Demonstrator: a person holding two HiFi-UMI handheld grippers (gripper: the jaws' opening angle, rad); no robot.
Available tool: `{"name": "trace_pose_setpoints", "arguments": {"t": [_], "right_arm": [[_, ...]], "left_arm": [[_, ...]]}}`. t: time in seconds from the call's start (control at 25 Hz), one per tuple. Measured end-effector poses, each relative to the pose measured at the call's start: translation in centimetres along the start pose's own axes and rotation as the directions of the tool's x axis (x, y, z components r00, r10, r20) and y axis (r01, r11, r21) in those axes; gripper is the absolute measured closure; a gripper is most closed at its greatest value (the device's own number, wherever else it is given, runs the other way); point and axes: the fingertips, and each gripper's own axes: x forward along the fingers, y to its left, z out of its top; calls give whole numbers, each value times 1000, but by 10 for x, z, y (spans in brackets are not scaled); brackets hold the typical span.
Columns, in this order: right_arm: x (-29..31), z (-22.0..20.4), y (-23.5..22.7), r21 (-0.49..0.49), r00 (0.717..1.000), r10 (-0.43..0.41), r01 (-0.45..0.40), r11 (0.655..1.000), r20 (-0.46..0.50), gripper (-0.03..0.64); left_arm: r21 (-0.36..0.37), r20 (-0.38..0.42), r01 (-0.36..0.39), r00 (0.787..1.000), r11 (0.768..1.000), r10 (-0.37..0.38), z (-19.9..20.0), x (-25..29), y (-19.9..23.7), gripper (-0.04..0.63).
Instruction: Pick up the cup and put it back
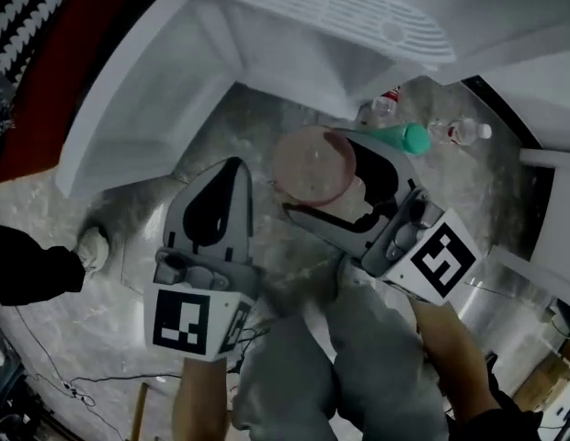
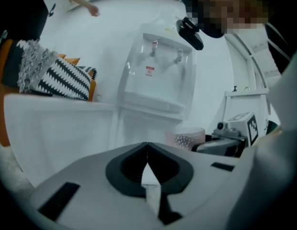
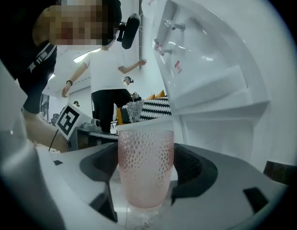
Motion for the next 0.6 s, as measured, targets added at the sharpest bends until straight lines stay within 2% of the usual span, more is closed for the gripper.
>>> {"name": "trace_pose_setpoints", "arguments": {"t": [0.12,0.32,0.48,0.6], "right_arm": [[14,-36,-19,-53,999,13,-11,999,42,253],[21,-89,-31,-101,998,17,-11,995,54,253],[18,-109,-42,-99,997,-10,18,995,81,253],[15,-115,-48,-87,994,-25,34,996,103,253]], "left_arm": [[12,55,38,998,999,-39,-29,23,5,583],[30,56,39,998,999,-40,-75,40,21,583],[57,59,33,998,998,-36,-88,54,25,583],[32,45,12,999,999,-14,-97,55,28,583]]}}
